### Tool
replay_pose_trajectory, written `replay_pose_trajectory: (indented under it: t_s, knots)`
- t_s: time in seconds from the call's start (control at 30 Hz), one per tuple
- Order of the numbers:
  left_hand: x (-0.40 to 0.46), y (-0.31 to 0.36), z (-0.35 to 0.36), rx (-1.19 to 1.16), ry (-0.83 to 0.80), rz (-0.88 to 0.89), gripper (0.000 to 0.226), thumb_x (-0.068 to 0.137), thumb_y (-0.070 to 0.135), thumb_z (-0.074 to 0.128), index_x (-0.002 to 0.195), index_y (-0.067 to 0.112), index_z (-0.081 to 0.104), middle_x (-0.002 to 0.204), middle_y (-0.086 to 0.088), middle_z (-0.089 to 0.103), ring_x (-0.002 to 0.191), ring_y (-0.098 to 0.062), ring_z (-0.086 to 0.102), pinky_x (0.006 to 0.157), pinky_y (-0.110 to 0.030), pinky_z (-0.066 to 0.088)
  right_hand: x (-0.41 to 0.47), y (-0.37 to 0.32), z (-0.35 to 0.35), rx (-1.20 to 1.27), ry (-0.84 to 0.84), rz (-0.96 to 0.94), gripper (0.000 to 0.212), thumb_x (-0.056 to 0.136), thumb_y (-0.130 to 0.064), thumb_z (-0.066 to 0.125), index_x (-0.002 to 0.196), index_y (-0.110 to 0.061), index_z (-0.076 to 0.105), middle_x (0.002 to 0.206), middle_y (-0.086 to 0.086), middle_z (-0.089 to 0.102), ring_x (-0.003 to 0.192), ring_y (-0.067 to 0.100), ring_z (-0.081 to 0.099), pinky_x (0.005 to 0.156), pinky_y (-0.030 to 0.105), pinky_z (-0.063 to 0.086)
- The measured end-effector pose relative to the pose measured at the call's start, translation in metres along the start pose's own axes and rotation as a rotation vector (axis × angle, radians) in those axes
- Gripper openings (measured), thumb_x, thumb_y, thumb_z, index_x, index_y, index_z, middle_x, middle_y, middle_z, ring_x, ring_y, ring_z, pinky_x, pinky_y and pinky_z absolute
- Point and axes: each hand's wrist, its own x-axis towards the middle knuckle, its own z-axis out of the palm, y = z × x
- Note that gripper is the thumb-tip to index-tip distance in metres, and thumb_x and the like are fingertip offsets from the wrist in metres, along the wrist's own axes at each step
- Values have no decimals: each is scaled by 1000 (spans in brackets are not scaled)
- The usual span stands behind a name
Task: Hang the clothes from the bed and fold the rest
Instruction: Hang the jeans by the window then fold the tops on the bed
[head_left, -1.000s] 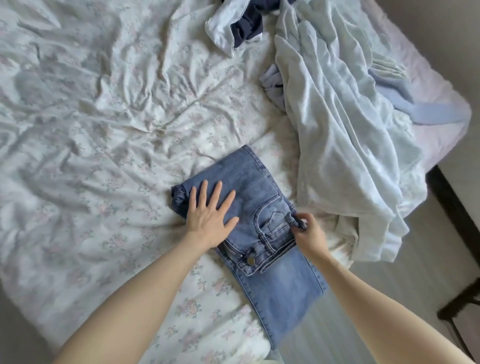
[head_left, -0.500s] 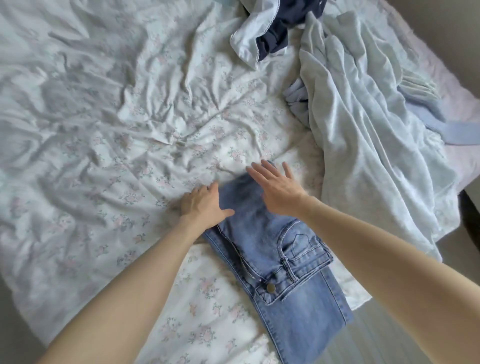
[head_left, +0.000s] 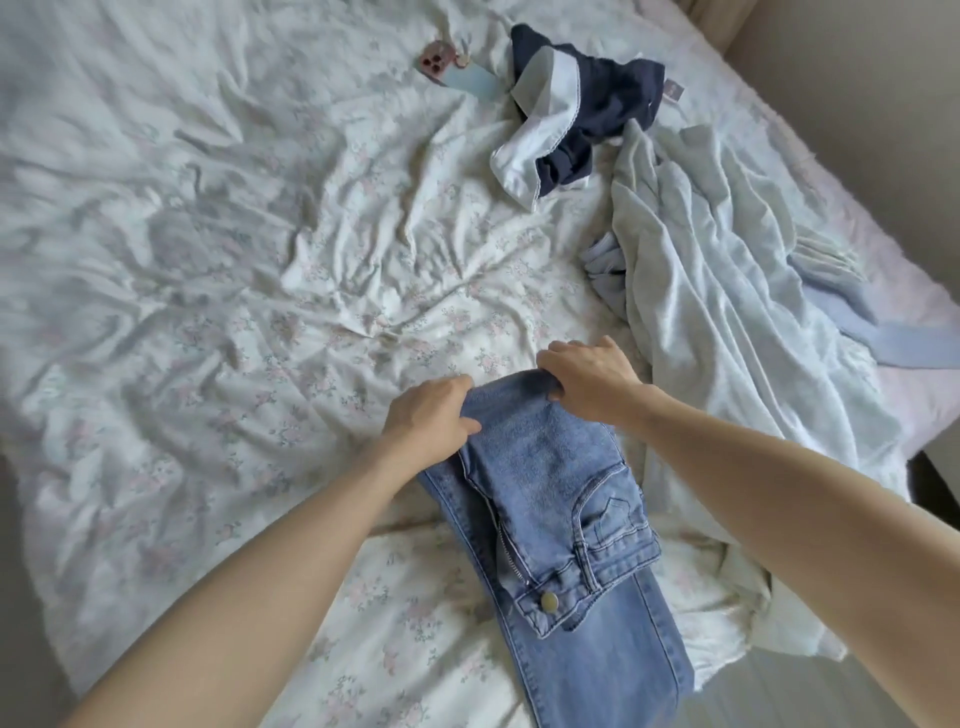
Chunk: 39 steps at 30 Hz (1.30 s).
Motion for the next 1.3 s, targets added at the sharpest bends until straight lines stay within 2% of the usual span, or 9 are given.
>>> replay_pose_trajectory:
  t_s: [0.23, 0.37, 0.67, 0.83, 0.93, 1.1, 1.2, 1.27, 1.3]
  knots:
    - [8, 30, -63, 118, 324, -6, 32, 89, 29, 61, 115, 12, 53, 106, -2, 61, 83, -24, 58, 65, -32, 40, -7, 8, -53, -28, 346, 120, 24, 81, -15, 58, 104, -16, 52, 104, 2, 55, 104, 24, 52, 85, 38, 31]
    - [9, 44, -90, 236, 575, 17, 23, 88, 25, 62, 102, 9, 52, 102, -6, 59, 86, -29, 60, 58, -33, 33, -6, 10, -80, 0, 511, 168, 21, 81, -13, 57, 102, -12, 52, 102, 7, 53, 99, 27, 50, 83, 38, 28]
    - [-61, 68, -28, 265, 549, 126, 21, 89, 10, 55, 110, 11, 55, 106, -4, 57, 90, -24, 58, 60, -31, 40, -87, 5, -28, 105, 441, 159, 22, 77, -13, 57, 99, -10, 55, 101, 8, 52, 98, 27, 50, 90, 36, 29]
    - [-119, 97, 2, 180, 457, 396, 43, 72, 3, 65, 115, 9, 64, 108, -8, 65, 93, -30, 61, 67, -36, 52, -162, 15, -2, 93, 533, 40, 24, 61, -4, 69, 83, -5, 59, 78, 12, 56, 75, 33, 59, 80, 41, 42]
    - [-157, 118, 35, 225, 417, 513, 57, 50, 5, 81, 105, 7, 69, 96, -6, 70, 79, -28, 65, 58, -29, 55, -214, 17, 29, 4, 505, -44, 41, 55, -9, 73, 95, -10, 66, 75, 6, 60, 71, 27, 62, 77, 33, 38]
    - [-193, 130, 110, 357, 261, 601, 62, 38, 25, 87, 97, 11, 72, 87, 0, 70, 72, -20, 64, 55, -22, 53, -269, 9, 93, -4, 393, -80, 69, 41, -12, 85, 107, -20, 71, 72, 0, 59, 67, 22, 62, 68, 29, 54]
    - [-207, 130, 151, 511, 40, 470, 65, 62, 42, 74, 121, 18, 59, 118, -1, 61, 108, -22, 55, 84, -29, 47, -287, -2, 131, 31, 195, -8, 71, 62, -15, 77, 128, -27, 56, 94, 2, 60, 89, 23, 60, 82, 30, 49]
    - [-208, 118, 178, 525, -231, 356, 68, 83, 50, 54, 142, 20, 34, 151, -8, 26, 141, -27, 16, 110, -48, 16, -293, -11, 159, 42, -148, 54, 70, 86, -18, 54, 146, -32, 22, 123, 2, 45, 119, 21, 43, 97, 32, 36]
    - [-208, 110, 187, 524, -335, 317, 67, 88, 52, 47, 144, 21, 29, 157, -6, 10, 144, -27, -2, 112, -55, 0, -296, -15, 171, 89, -286, 78, 69, 90, -19, 48, 148, -32, 13, 130, 2, 39, 124, 22, 38, 99, 33, 36]
